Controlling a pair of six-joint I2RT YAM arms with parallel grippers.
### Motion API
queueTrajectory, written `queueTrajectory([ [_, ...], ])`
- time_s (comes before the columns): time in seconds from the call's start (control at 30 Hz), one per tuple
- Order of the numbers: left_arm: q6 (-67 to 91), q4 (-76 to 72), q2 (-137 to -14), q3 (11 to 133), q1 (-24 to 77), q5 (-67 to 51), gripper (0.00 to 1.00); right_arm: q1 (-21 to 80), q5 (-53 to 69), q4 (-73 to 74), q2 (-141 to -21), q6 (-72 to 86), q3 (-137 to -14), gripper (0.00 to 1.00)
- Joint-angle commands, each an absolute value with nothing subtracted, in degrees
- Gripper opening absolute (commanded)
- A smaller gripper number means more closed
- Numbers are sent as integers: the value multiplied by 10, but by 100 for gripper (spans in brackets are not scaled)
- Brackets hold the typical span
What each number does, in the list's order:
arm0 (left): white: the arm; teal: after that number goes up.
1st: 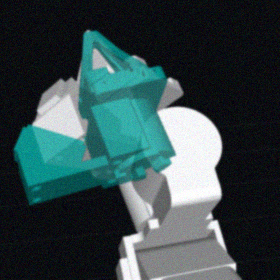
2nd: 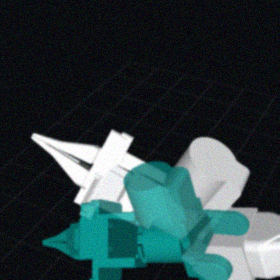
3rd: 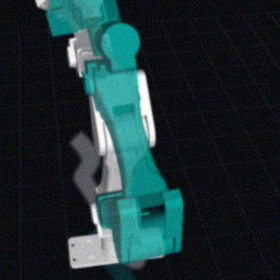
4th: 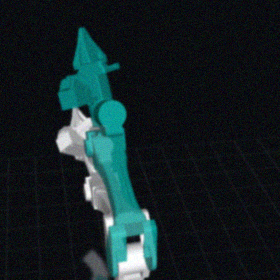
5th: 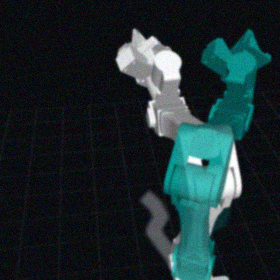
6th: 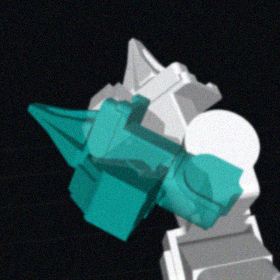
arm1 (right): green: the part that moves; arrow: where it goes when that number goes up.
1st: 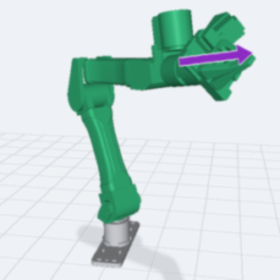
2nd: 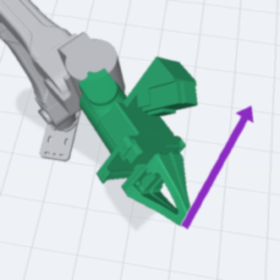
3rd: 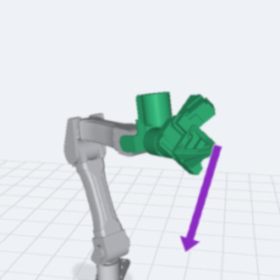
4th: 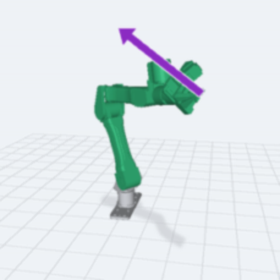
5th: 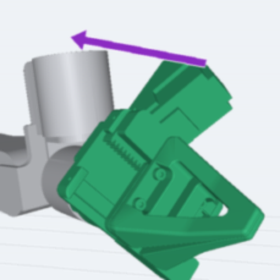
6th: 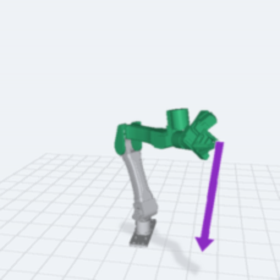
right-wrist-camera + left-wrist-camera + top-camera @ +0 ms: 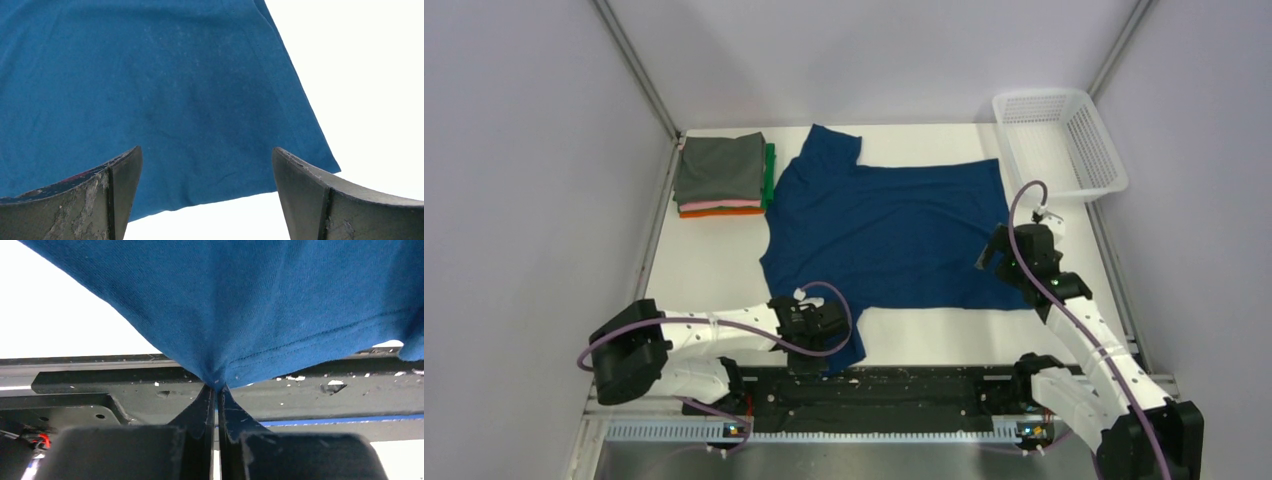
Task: Fold and stack the t-shirts
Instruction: Grab the side of the flattened tshirt closest away from the robot with both arms
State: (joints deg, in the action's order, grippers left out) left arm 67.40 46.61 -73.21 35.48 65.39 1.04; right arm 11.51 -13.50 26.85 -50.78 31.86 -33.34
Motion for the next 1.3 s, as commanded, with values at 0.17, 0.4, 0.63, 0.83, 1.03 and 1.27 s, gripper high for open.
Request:
queueTrajectory([
  [0.17, 680, 480, -667, 346, 657, 26, 0, 121, -165, 331, -431, 422, -278, 99],
  [0.4, 703, 501, -610, 313, 659, -42, 0, 121, -198, 370, -298, 522, -215, 91],
  [0.63, 712, 523, -564, 315, 658, -52, 0, 121, -225, 389, -258, 562, -187, 91],
  [0.83, 707, 487, -556, 316, 658, -47, 0, 121, -224, 342, -279, 594, -153, 88],
  [1.03, 714, 457, -553, 323, 658, 22, 0, 121, -251, 304, -305, 577, -130, 78],
  [1.27, 703, 441, -567, 338, 657, 39, 0, 121, -254, 283, -315, 583, -104, 67],
])
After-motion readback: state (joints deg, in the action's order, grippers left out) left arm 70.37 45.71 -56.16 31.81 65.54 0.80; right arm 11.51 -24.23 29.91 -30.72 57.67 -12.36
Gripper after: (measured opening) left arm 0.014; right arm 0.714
